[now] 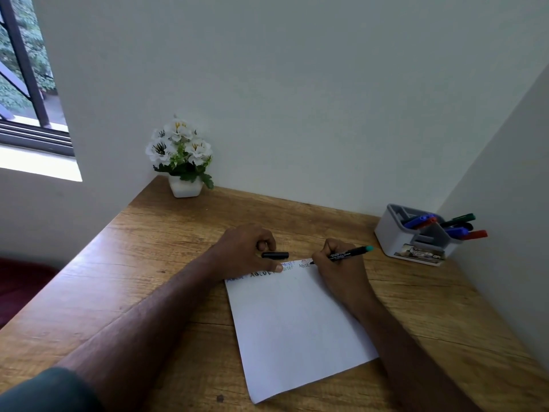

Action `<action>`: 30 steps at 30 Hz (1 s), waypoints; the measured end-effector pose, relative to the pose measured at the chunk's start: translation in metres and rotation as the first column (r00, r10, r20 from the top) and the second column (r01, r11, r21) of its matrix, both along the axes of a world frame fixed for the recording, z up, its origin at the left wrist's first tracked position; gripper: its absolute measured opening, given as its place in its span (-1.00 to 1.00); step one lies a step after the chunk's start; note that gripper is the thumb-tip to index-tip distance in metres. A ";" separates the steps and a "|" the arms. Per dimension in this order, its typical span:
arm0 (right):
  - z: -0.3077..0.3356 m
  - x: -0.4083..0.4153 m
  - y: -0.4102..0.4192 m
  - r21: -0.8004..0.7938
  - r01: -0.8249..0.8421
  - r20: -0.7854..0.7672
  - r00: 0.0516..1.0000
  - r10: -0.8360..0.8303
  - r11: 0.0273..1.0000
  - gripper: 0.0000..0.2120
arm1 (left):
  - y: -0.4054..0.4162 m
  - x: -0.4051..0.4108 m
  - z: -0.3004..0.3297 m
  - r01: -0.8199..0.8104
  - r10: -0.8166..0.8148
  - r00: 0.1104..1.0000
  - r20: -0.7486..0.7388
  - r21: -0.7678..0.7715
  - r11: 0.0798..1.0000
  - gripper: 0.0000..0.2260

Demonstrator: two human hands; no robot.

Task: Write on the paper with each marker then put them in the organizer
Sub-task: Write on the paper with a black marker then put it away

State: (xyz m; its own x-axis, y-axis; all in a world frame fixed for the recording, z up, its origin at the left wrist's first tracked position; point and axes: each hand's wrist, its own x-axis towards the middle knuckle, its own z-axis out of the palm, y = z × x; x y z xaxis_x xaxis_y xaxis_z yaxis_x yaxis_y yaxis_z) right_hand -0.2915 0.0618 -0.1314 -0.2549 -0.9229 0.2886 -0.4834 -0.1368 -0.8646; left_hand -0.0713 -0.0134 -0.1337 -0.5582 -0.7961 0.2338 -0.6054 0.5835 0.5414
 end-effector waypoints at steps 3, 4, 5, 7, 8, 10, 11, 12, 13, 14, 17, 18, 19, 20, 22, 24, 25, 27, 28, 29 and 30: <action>-0.002 -0.001 -0.001 0.002 0.000 -0.011 1.000 0.000 1.000 -0.72 | 0.000 0.000 0.000 -0.005 0.005 1.000 -0.007 -0.001 1.000 -0.63; -0.002 -0.001 -0.001 -0.001 -0.001 -0.016 1.000 0.001 1.000 -0.73 | 0.000 0.000 0.000 -0.005 0.005 1.000 -0.010 -0.004 1.000 -0.63; -0.002 -0.001 -0.001 -0.005 -0.002 -0.020 1.000 0.002 1.000 -0.73 | 0.001 0.000 0.000 -0.004 0.004 1.000 -0.012 -0.007 1.000 -0.63; -0.001 -0.001 0.000 -0.006 0.000 -0.011 1.000 0.000 1.000 -0.74 | 0.001 0.000 0.001 -0.005 0.005 1.000 -0.009 -0.008 1.000 -0.64; -0.001 -0.001 0.000 -0.004 0.003 -0.002 1.000 -0.003 1.000 -0.75 | 0.001 0.000 0.001 -0.007 0.007 1.000 -0.008 -0.008 1.000 -0.64; 0.000 -0.001 0.001 -0.005 0.006 0.009 1.000 -0.006 1.000 -0.74 | 0.000 0.000 0.001 -0.006 0.006 1.000 -0.004 -0.012 1.000 -0.63; 0.000 -0.001 0.000 -0.008 0.005 0.008 1.000 -0.005 1.000 -0.73 | 0.000 0.000 0.000 -0.004 0.004 1.000 -0.002 -0.013 1.000 -0.63; -0.001 -0.001 0.000 -0.007 0.005 0.007 1.000 -0.005 1.000 -0.72 | 0.000 0.000 0.000 -0.002 0.002 1.000 -0.001 -0.014 1.000 -0.61; -0.001 -0.001 0.000 -0.006 0.005 0.005 1.000 -0.005 1.000 -0.71 | -0.001 0.000 -0.001 -0.001 0.001 1.000 0.000 -0.013 1.000 -0.59; -0.001 -0.001 -0.001 -0.005 0.006 0.003 1.000 -0.006 1.000 -0.70 | -0.001 0.000 -0.001 0.000 0.000 1.000 0.000 -0.012 1.000 -0.56; -0.001 -0.001 -0.001 -0.005 0.004 0.001 1.000 -0.004 1.000 -0.72 | -0.001 0.000 -0.001 0.003 -0.003 1.000 0.005 -0.016 1.000 -0.51; -0.001 0.000 -0.001 -0.007 0.003 0.000 1.000 -0.003 1.000 -0.72 | -0.001 0.001 0.000 0.003 -0.003 1.000 0.006 -0.016 1.000 -0.53; 0.000 0.000 0.000 -0.008 0.002 -0.002 1.000 -0.002 1.000 -0.71 | -0.001 0.001 -0.001 0.003 -0.003 1.000 0.006 -0.019 1.000 -0.56; 0.000 0.000 0.000 -0.009 0.003 -0.002 1.000 -0.003 1.000 -0.70 | -0.001 0.001 -0.001 0.003 -0.003 1.000 0.005 -0.023 1.000 -0.59; 0.000 0.000 0.000 -0.017 0.003 -0.005 1.000 -0.003 1.000 -0.66 | -0.001 0.001 -0.001 0.004 -0.004 1.000 -0.002 -0.024 1.000 -0.59; 0.000 0.000 0.000 -0.024 0.005 -0.004 1.000 -0.005 1.000 -0.64 | 0.000 0.001 0.000 0.006 -0.006 1.000 -0.005 -0.016 1.000 -0.60; 0.001 0.000 0.000 -0.025 0.007 0.000 1.000 -0.007 1.000 -0.64 | 0.001 0.000 0.000 0.006 -0.006 1.000 -0.002 -0.017 1.000 -0.61; 0.000 0.000 0.001 -0.022 0.009 0.012 1.000 -0.009 1.000 -0.66 | 0.000 0.000 0.000 0.003 -0.003 1.000 0.004 -0.025 1.000 -0.63; 0.000 0.000 0.001 -0.017 0.007 0.013 1.000 -0.006 1.000 -0.67 | 0.000 0.000 0.000 0.003 -0.002 1.000 0.004 -0.027 1.000 -0.63; 0.000 0.001 0.001 -0.011 0.002 0.009 1.000 -0.002 1.000 -0.68 | 0.000 0.000 0.000 0.003 -0.003 1.000 0.003 -0.026 1.000 -0.63; 0.000 0.001 0.001 -0.007 -0.001 0.007 1.000 0.001 1.000 -0.69 | 0.001 0.000 0.000 0.003 -0.003 1.000 0.003 -0.023 1.000 -0.63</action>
